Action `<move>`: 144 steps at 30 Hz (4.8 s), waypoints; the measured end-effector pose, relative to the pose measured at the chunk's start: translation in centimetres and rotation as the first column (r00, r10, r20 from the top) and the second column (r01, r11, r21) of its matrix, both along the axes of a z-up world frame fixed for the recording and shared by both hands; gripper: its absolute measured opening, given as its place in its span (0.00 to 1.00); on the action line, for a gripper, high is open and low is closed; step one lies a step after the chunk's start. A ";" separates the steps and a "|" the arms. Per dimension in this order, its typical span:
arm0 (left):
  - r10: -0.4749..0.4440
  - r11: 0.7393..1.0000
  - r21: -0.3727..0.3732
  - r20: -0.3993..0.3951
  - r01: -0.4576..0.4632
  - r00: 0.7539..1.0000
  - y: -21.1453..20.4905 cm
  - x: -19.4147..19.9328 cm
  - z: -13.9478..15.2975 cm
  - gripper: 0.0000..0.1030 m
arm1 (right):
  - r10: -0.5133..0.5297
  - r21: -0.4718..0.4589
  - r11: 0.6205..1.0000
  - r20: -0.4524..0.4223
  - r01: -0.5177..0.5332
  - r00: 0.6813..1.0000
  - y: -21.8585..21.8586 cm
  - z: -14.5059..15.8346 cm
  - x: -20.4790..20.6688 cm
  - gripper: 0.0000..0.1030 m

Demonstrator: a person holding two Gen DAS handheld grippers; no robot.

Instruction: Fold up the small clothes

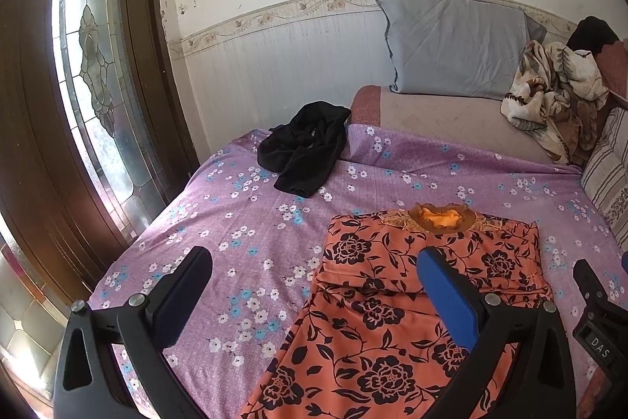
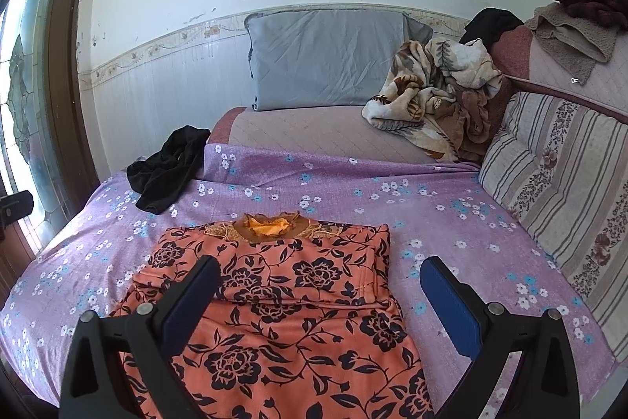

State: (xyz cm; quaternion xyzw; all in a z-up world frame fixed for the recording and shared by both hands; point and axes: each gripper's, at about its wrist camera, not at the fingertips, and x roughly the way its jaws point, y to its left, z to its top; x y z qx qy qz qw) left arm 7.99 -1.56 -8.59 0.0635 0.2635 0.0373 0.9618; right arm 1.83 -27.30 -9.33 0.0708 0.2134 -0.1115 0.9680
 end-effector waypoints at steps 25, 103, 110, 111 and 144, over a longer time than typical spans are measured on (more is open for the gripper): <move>0.057 0.995 0.096 -0.436 -0.016 0.898 -3.1 14.6 -23.0 1.00 | -0.060 0.221 0.968 -0.266 0.121 0.962 -8.1 -8.5 10.7 1.00; -0.618 0.784 -0.450 -0.501 0.427 0.606 -29.5 15.6 -19.7 0.26 | -0.095 0.854 0.464 -0.215 0.234 0.972 -24.4 -13.8 6.2 0.62; -0.604 0.797 -0.402 -0.516 0.451 0.608 -29.8 14.9 -20.0 0.51 | -0.092 0.851 0.465 -0.225 0.242 0.970 -24.2 -13.9 6.5 0.62; -0.604 0.797 -0.404 -0.521 0.450 0.603 -29.6 14.8 -20.1 0.51 | -0.088 0.850 0.468 -0.227 0.242 0.970 -24.2 -13.8 6.6 0.63; 0.294 0.923 -0.170 -0.273 -0.347 0.916 25.6 20.4 -4.8 0.09 | 0.032 0.641 0.735 -0.359 0.221 0.933 -16.7 -14.8 10.5 0.62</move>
